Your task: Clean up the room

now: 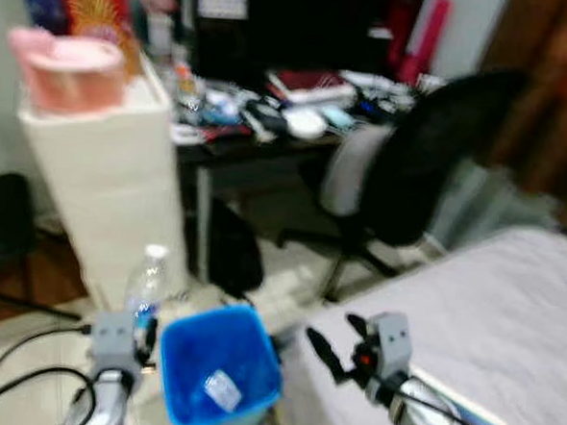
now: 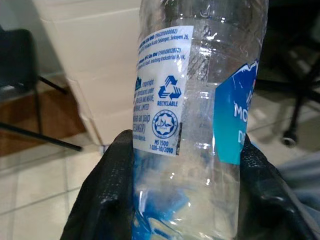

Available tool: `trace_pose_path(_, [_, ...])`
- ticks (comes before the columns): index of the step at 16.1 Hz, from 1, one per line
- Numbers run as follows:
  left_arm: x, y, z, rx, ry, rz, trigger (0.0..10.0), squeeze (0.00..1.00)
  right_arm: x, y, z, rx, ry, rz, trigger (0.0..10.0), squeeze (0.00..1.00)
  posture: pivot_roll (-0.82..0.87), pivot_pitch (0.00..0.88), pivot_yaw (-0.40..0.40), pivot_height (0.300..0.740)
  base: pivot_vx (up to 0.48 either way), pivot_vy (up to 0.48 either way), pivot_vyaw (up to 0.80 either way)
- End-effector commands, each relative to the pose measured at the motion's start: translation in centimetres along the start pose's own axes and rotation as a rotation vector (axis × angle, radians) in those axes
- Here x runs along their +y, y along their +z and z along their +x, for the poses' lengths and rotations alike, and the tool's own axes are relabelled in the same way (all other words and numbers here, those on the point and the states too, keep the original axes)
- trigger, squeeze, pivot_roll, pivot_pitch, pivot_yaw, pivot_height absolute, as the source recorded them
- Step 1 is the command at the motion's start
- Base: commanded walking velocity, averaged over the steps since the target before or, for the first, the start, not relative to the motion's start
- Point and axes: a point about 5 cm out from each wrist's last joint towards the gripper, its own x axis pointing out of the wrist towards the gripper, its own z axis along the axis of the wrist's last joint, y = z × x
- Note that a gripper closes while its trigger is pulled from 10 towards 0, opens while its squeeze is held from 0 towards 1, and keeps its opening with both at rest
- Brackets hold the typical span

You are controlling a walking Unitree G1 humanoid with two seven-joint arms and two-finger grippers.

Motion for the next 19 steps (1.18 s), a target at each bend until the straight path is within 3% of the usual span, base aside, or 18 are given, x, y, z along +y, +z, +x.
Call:
trace_pose_path(1, [-0.8,0.7,1.0,-0.031,-0.014,0.021,10.0,0.0,-1.2,0.0,-1.2,0.012,-0.048,-0.01,10.0,0.0,0.03,0.054,-0.068,0.74,0.439,0.0,0.0])
trace_pose_path(2, [-0.5,0.5,1.2,-0.03,-0.004,0.036,10.0,0.0,-1.2,0.1,-1.4,0.004,-0.053,-0.004,10.0,0.0,0.02,0.064,-0.072,0.74,0.0,0.0,0.0])
trace_pose_path(4, [0.9,0.0,3.0,-0.015,0.019,0.038,10.0,0.0,-1.6,0.8,-2.0,-0.08,-0.098,0.002,10.0,0.0,-0.04,0.145,-0.11,0.74,0.0,0.0,0.0])
trace_pose_path(5, [1.4,-0.3,4.1,0.008,0.036,0.007,10.0,0.0,-1.5,0.5,-2.3,-0.063,-0.11,-0.064,10.0,0.0,-0.08,0.19,-0.131,0.74,0.0,0.0,0.0])
trace_pose_path(6, [1.2,-0.4,5.4,0.059,0.053,0.036,10.0,0.0,-1.3,0.4,-3.4,-0.027,-0.108,-0.094,10.0,0.0,-0.16,0.254,-0.174,0.74,0.0,0.0,0.0])
trace_pose_path(7, [0.8,-0.4,5.9,0.084,0.044,0.08,10.0,0.0,-1.1,0.4,-4.4,-0.004,-0.094,-0.108,10.0,0.0,-0.19,0.275,-0.189,0.74,0.0,0.0,0.0])
trace_pose_path(9, [1.3,-0.6,6.3,0.105,0.06,0.067,10.0,0.0,-1.0,0.4,-6.4,0.031,-0.089,-0.122,10.0,0.0,-0.24,0.302,-0.209,0.74,0.0,0.0,0.0])
trace_pose_path(10, [1.6,-0.4,6.5,0.105,0.069,0.054,10.0,1.0,-0.9,0.5,-7.2,0.037,-0.094,-0.124,10.0,0.0,-0.26,0.311,-0.21,0.74,0.0,0.0,0.0])
trace_pose_path(16, [2.4,3.8,8.8,0.025,0.047,0.039,10.0,1.0,0.9,0.9,-8.6,0.052,-0.096,-0.121,10.0,0.0,-0.3,0.322,-0.197,0.74,0.0,0.0,0.0])
trace_pose_path(19, [1.8,3.8,9.0,0.04,0.009,0.042,10.0,1.0,1.2,1.0,-8.1,0.047,-0.098,-0.111,10.0,0.0,-0.28,0.291,-0.173,0.74,0.0,0.0,0.0])
